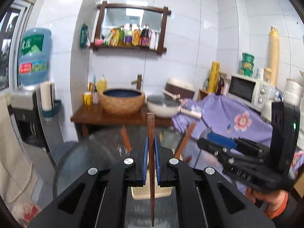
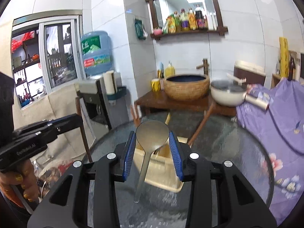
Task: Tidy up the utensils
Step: 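Lower the spoon with the right tool while the left lowers the chopstick into the holder, then open both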
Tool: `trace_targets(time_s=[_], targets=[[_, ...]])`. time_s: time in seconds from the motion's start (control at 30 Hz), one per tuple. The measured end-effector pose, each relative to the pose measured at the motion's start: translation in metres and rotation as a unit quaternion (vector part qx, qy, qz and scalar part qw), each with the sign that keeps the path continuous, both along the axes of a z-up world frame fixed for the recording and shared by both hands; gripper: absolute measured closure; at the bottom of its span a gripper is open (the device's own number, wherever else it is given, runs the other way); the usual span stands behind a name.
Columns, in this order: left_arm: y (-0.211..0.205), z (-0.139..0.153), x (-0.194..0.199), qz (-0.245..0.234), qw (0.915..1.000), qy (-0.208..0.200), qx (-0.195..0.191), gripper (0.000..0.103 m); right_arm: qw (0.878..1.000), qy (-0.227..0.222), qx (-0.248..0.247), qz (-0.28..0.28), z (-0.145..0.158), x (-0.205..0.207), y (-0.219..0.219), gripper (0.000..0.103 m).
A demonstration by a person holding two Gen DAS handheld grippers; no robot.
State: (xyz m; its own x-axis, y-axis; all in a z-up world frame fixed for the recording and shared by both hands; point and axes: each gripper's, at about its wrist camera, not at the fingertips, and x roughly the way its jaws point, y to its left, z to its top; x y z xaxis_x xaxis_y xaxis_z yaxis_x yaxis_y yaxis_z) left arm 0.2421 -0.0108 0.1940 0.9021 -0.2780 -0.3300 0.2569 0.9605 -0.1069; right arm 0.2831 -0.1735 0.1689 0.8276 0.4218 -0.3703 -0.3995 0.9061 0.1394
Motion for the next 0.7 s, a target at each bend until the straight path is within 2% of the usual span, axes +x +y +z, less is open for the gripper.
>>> trace_targets(time_s=[0.17,0.3,0.47,0.7], targets=[[-0.003,0.048,0.032,0.033,0.9987,-0.037,-0.01,0.096,0.998,-0.047,-0.025,-0.026,0.039,0.023,0.009,0.066],[-0.005,0.056,0.06,0.057,0.9969,-0.05,-0.022,0.096,0.994,-0.077,-0.055,-0.054,0.054,0.046,0.018,0.066],[-0.009,0.024,0.093,0.082,0.9953,-0.04,-0.031,0.096,0.993,-0.072,-0.07,-0.066,0.034,0.071,0.023,0.066],[-0.009,-0.04,0.103,0.073,0.9971,0.003,-0.024,0.096,0.994,-0.037,-0.09,-0.056,-0.026,0.088,0.033,0.066]])
